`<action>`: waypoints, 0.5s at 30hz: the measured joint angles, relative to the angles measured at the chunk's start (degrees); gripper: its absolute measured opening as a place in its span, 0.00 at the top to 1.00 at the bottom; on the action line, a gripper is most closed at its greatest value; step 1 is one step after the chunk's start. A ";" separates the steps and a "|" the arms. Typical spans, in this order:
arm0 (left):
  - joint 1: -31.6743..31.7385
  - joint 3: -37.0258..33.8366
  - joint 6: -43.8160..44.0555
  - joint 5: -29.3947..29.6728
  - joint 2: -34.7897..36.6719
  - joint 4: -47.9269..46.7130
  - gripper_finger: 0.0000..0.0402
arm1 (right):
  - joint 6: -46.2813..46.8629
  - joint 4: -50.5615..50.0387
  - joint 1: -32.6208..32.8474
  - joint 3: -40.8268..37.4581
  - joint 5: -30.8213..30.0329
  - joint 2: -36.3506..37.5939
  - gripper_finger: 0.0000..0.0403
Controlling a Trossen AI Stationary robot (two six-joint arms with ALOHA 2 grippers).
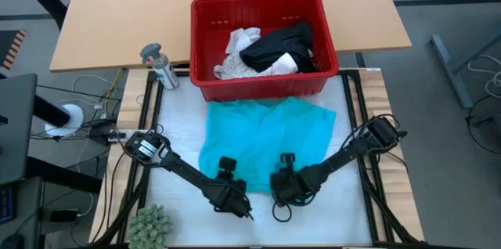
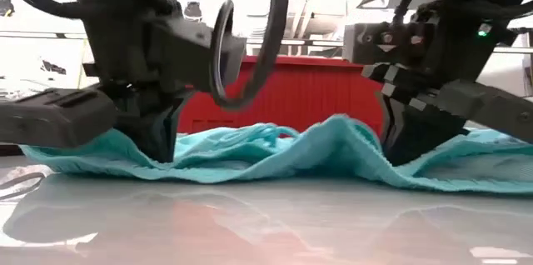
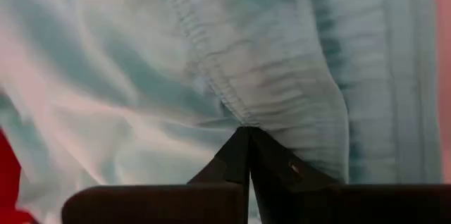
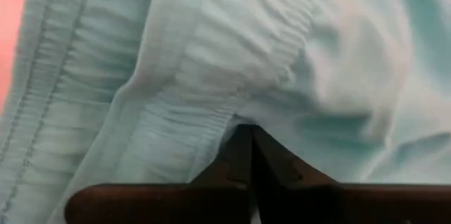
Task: Fold laundry
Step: Fold the light blue shorts
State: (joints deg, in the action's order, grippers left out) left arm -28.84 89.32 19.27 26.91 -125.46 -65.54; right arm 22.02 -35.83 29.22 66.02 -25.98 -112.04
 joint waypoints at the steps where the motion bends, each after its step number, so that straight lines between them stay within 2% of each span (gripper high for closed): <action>1: 0.00 -0.07 0.83 0.62 0.19 -0.81 1.00 | -0.73 0.09 0.05 0.03 -0.29 0.28 0.92; 6: -1.50 -0.09 4.54 6.40 4.55 -2.21 1.00 | -4.71 -1.49 0.71 1.66 -1.80 2.84 0.91; 9: -2.79 -0.01 5.98 6.13 8.01 -1.92 1.00 | -6.61 -1.73 0.69 3.62 -1.03 6.29 0.89; 13: -5.16 0.00 10.40 5.41 13.47 -1.31 1.00 | -7.04 -4.81 1.84 5.42 6.20 10.88 0.82; 15: -6.73 0.04 13.22 7.10 15.93 0.49 1.00 | -5.40 -6.17 2.92 5.68 8.73 13.65 0.79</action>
State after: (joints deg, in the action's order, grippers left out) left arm -35.57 89.36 32.49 34.01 -109.53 -65.04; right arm 16.62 -42.01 32.14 71.70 -17.25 -98.39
